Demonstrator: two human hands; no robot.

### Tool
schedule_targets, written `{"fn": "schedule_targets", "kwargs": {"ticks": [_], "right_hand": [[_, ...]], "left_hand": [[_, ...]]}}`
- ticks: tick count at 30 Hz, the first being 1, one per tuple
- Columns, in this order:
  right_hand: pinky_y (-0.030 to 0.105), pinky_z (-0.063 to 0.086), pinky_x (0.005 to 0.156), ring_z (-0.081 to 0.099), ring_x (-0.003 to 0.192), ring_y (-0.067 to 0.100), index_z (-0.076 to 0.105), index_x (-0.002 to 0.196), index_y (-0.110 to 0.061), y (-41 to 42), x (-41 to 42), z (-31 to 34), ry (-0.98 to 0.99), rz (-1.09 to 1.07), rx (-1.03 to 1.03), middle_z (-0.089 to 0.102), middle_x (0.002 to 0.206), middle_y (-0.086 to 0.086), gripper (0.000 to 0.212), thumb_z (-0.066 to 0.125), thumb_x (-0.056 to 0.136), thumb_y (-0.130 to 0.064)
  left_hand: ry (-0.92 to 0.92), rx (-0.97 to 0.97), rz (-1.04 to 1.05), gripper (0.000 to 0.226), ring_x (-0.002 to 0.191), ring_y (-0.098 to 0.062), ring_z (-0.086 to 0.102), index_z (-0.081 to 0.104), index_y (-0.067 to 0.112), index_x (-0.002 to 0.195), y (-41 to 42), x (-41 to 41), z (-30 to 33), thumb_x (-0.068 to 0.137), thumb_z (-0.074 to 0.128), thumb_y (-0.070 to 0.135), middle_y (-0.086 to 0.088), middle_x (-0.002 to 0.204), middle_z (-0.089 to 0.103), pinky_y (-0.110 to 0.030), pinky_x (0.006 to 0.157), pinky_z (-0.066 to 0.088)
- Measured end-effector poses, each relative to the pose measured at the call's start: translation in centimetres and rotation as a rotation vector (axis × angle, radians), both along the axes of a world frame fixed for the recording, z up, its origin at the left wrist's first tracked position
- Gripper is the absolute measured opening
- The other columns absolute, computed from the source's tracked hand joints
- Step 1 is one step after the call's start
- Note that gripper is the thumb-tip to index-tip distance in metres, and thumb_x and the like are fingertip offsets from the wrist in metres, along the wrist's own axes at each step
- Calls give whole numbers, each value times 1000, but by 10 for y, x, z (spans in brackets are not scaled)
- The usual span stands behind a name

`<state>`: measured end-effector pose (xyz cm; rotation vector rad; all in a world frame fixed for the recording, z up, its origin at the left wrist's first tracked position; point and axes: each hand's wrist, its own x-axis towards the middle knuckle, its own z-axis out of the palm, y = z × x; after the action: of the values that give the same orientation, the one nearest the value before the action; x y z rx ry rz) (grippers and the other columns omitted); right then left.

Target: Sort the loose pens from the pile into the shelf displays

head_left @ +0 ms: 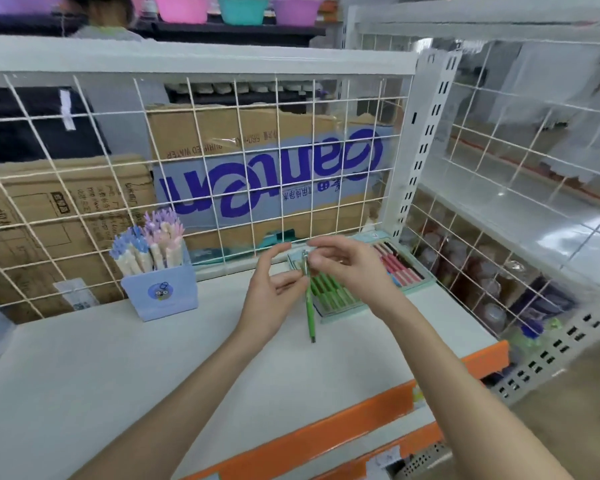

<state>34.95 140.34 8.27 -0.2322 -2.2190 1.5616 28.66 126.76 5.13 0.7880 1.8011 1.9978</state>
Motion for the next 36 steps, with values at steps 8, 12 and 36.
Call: {"fn": "schedule_targets", "kwargs": {"ticks": [8,12,36], "right_hand": [[13,48,63,62,65,4,65,86,-13,73,-12,-5,-41,72,8,68,61,-7,12,71,79,-5],[25,50,75,63,68,12,64,77,-17,112,-29,-4,-39,27,12,65,57,-9,13,71,80,-6],[36,49,88,65,90,21,68,87,-10,153,-93,-80,-288,96,109,71,90,11,11,70,83,-20]], "left_hand": [[4,-41,60,49,88,-3,64,41,30,121,61,16,-17,87,61,1,-4,97,65,-17,84,47],[353,-295,97,51,119,-2,45,38,22,136,76,16,-35,91,60,18,8,130,49,-10,100,32],[1288,-796,127,48,135,-21,30,44,22,135,95,1,-108,93,38,45,0,139,49,-46,111,18]]}}
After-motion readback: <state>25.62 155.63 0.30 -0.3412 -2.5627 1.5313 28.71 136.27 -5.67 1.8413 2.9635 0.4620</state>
